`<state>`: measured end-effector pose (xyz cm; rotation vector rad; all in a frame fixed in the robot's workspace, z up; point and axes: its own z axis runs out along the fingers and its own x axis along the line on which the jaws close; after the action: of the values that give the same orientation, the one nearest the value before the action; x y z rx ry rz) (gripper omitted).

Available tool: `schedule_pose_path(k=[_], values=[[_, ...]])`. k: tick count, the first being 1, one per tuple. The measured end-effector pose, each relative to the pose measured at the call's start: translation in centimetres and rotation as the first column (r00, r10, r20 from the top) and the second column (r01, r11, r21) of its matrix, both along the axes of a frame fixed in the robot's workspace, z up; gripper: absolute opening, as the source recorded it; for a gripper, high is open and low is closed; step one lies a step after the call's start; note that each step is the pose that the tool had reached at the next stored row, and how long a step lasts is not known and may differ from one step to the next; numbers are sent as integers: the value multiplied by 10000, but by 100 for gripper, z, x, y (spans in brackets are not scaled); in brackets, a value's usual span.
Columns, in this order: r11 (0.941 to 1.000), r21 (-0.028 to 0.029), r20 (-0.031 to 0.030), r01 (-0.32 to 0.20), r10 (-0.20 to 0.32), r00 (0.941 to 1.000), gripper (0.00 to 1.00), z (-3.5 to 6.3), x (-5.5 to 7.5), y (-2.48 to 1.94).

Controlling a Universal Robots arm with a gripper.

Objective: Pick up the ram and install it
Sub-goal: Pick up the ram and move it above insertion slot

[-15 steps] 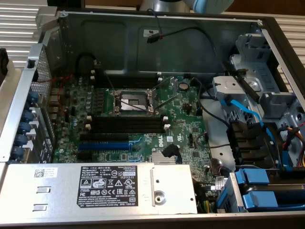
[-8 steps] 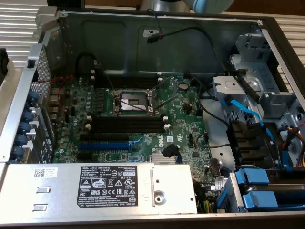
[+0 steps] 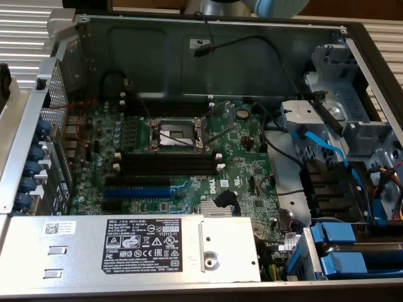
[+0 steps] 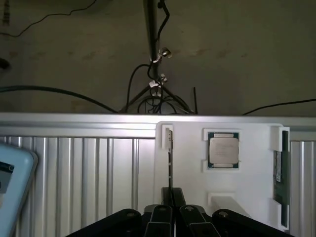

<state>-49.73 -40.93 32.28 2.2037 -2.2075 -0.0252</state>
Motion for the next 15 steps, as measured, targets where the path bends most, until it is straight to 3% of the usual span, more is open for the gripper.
schedule_pose_path(k=[10, 15], values=[[10000, -3, 2, 1, -1, 10000, 12, 445, -1, 0], [10000, -2, 4, 1, -1, 10000, 12, 482, -1, 0]])
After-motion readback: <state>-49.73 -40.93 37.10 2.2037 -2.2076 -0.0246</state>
